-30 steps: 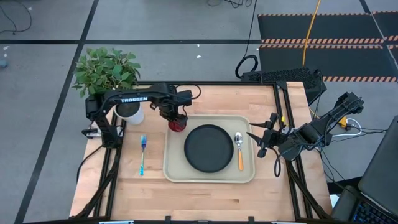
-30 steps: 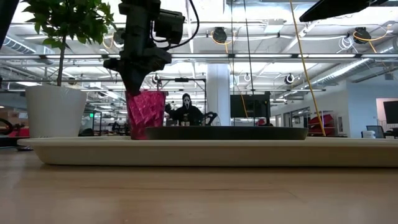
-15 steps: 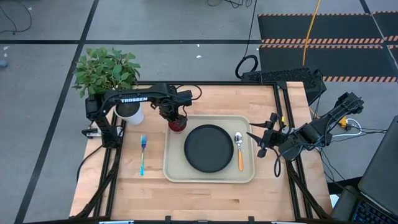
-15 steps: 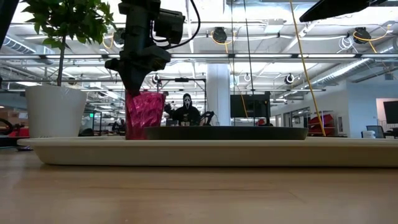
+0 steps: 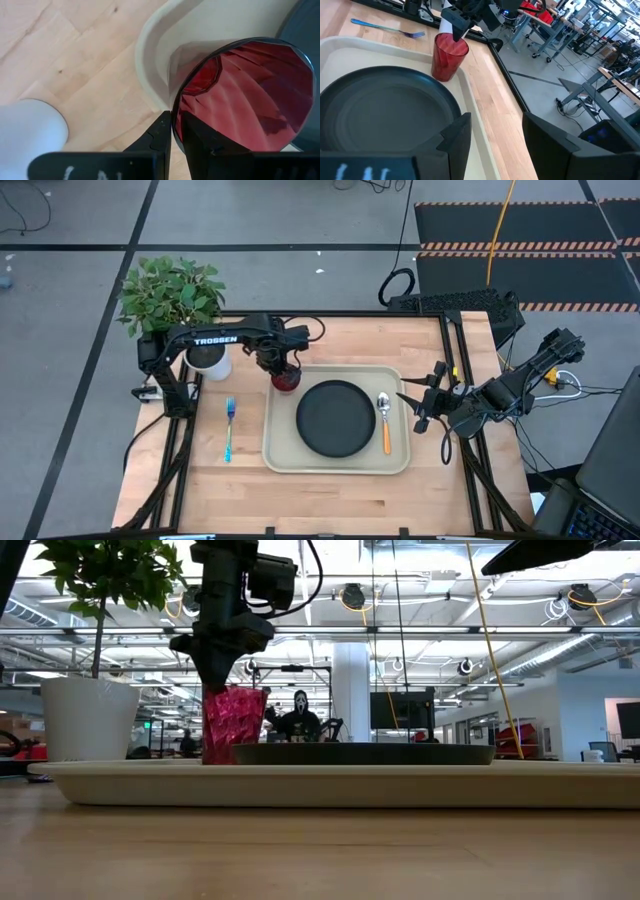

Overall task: Pick and place plate/cup/fork/spoon on tray
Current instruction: Put the red cup on the top left of the tray

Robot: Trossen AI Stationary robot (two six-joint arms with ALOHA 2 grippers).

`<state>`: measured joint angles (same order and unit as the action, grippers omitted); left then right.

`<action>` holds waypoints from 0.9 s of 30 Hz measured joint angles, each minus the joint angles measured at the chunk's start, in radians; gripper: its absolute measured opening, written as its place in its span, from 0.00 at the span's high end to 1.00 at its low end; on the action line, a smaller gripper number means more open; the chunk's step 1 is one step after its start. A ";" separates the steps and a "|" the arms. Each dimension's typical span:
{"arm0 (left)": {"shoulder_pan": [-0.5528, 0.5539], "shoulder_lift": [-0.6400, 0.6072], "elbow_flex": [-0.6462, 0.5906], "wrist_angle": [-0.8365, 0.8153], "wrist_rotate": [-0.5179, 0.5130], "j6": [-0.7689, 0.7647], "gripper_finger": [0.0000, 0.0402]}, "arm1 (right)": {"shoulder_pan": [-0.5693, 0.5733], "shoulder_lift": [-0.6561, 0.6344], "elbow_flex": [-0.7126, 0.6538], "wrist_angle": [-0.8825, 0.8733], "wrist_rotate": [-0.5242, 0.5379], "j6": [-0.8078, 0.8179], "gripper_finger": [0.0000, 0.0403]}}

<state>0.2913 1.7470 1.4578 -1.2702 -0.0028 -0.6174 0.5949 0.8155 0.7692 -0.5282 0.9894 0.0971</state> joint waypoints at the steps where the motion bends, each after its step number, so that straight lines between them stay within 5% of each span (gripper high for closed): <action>1: 0.000 0.000 0.000 0.002 -0.004 0.008 0.89 | 0.000 0.000 0.000 0.000 0.000 0.000 0.58; 17: 0.003 0.000 0.000 0.040 -0.042 0.035 0.88 | 0.000 0.000 0.000 0.000 -0.052 0.022 0.58; 27: 0.002 0.000 0.000 0.041 -0.063 0.039 0.71 | 0.000 0.000 0.000 0.001 -0.052 0.022 0.58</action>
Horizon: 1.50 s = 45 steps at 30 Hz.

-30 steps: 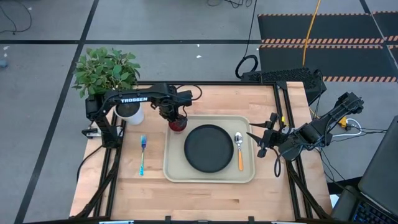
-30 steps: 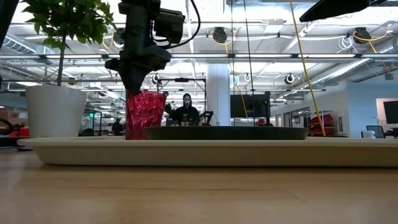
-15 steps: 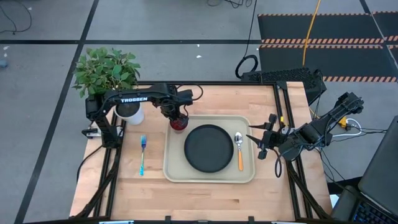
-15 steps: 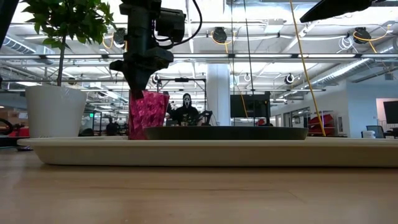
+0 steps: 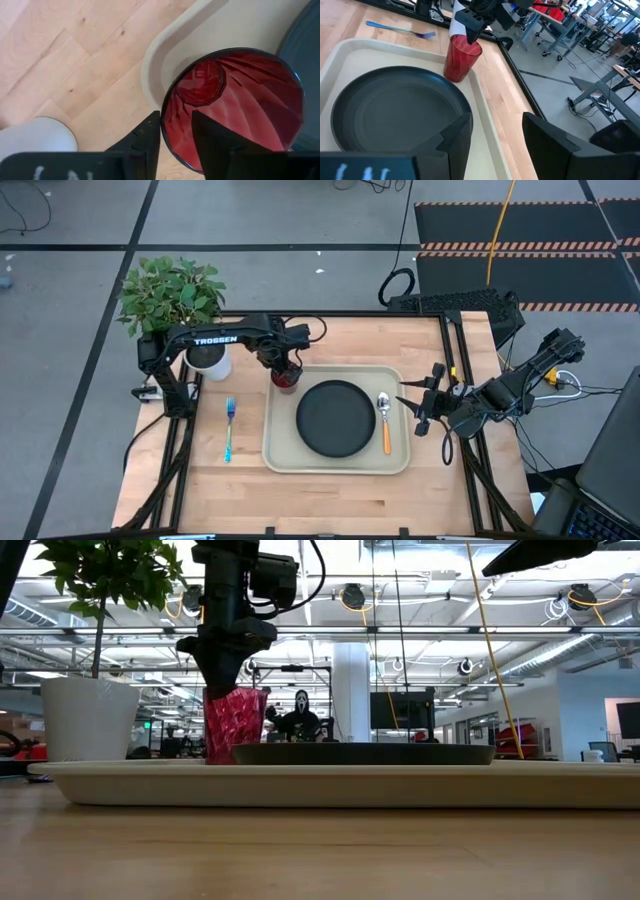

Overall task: Pick and place plate/cup/fork/spoon on tray
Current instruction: Put the red cup on the top left of the tray, then put the fork to the right of the spoon on the tray

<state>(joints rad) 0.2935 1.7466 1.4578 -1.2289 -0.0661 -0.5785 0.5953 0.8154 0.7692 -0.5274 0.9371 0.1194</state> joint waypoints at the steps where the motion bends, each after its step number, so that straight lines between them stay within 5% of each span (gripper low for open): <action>1: 0.000 0.000 0.000 0.000 -0.002 0.000 0.69 | 0.000 0.000 0.000 0.000 0.000 0.000 0.58; 45: 0.002 -0.001 0.060 0.000 0.012 0.077 0.64 | 0.000 0.000 0.000 0.000 -0.001 0.022 0.58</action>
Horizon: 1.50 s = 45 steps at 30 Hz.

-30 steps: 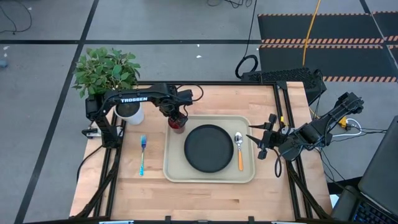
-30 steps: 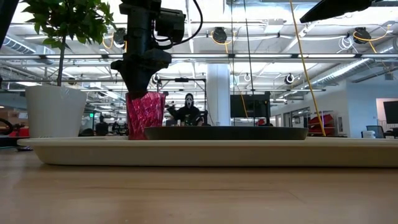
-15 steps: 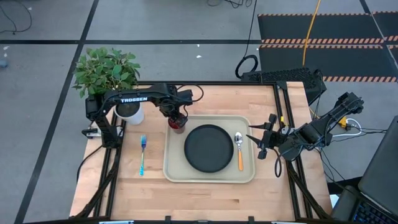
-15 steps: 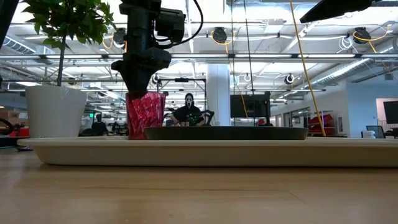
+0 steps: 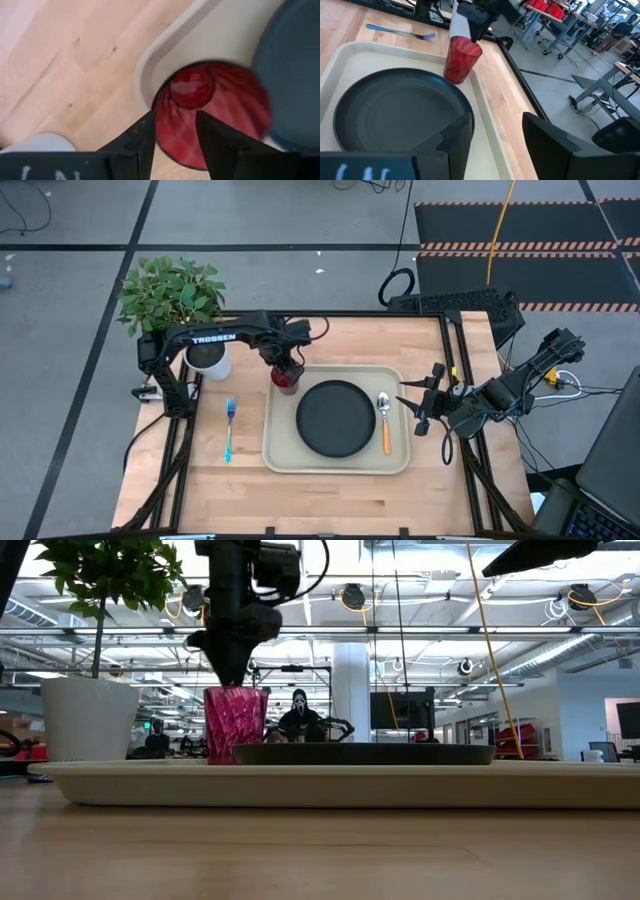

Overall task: Pick and place plate/cup/fork/spoon on tray
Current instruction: Put the fork to the right of the spoon on the tray

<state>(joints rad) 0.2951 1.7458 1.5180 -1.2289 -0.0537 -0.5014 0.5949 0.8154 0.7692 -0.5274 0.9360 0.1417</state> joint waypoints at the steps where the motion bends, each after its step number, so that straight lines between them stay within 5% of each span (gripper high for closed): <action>1: 0.000 0.000 0.015 -0.001 -0.002 0.000 0.64 | 0.000 0.000 0.000 0.000 0.000 0.000 0.58; 16: -0.031 0.000 0.127 -0.349 -0.057 -0.041 0.64 | 0.000 0.000 0.000 -0.016 -0.054 0.006 0.58; 22: -0.129 -0.013 0.109 -0.343 0.068 -0.080 0.64 | 0.000 0.000 0.000 -0.053 -0.053 0.050 0.58; 35: -0.383 -0.011 0.101 -0.342 0.039 -0.196 0.64 | 0.000 0.000 0.000 -0.036 -0.130 0.127 0.58; 41: -0.486 -0.011 0.101 -0.310 -0.051 -0.241 0.64 | 0.000 0.000 -0.092 0.172 -0.281 0.128 0.58; 45: -0.543 -0.011 0.101 -0.291 -0.069 -0.347 0.64 | 0.000 0.001 -0.214 0.430 -0.310 -0.010 0.58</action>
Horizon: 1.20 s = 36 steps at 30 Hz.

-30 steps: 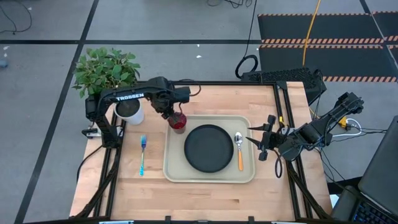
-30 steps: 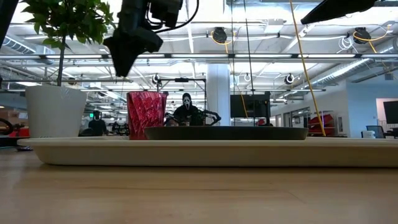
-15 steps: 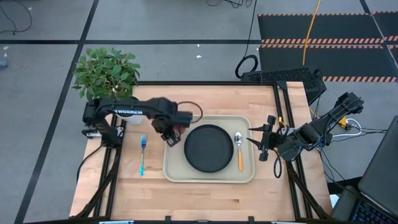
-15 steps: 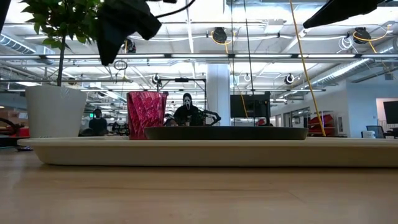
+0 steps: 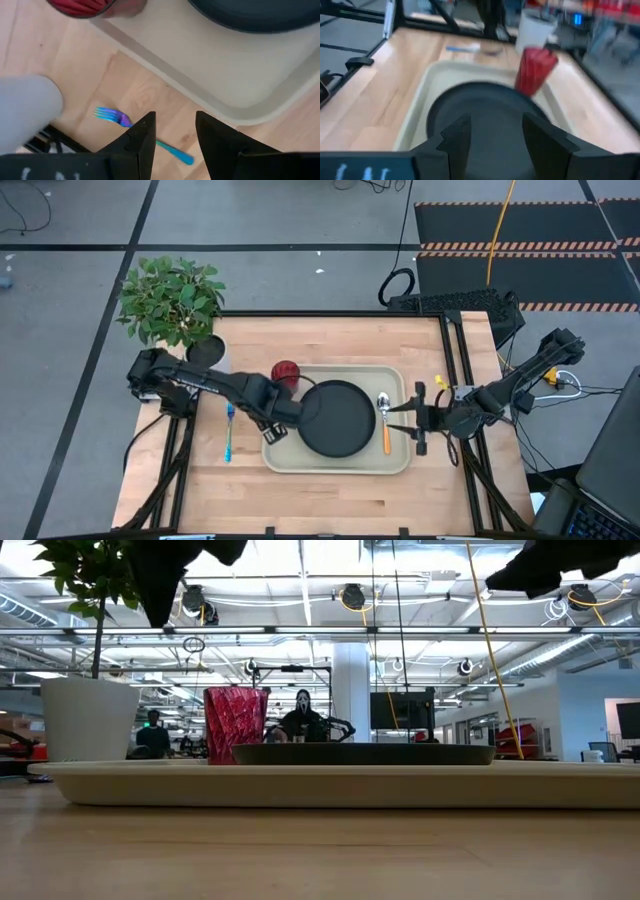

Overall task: Pick and place plate/cup/fork/spoon on tray
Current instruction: Put the fork to the right of the spoon on the tray

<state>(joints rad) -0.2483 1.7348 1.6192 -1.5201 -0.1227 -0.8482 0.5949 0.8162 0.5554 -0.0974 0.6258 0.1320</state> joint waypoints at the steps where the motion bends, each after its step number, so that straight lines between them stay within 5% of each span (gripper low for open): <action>1: -0.013 0.000 0.000 -0.001 -0.015 -0.040 0.64 | 0.000 0.000 -0.029 0.069 0.000 -0.054 0.58; 8: -0.106 -0.016 -0.014 -0.045 -0.034 -0.218 0.64 | 0.000 -0.001 -0.133 0.388 0.033 -0.172 0.58; 20: -0.192 -0.251 -0.394 0.135 0.150 -0.552 0.64 | 0.000 0.000 -0.130 0.370 0.163 -0.175 0.58; 27: -0.143 -0.329 -0.635 0.338 0.159 -0.578 0.64 | 0.000 0.000 -0.130 0.370 0.164 -0.202 0.58; 32: -0.095 -0.359 -0.776 0.333 0.264 -0.582 0.64 | 0.000 -0.001 -0.130 0.370 0.240 -0.207 0.58; 36: -0.088 -0.398 -0.831 0.364 0.252 -0.659 0.64 | 0.000 -0.001 -0.129 0.369 0.240 -0.195 0.58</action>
<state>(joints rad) -0.3367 1.3372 0.7884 -1.1565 0.1295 -1.5069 0.5949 0.8153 0.4259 0.2719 0.8659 -0.0631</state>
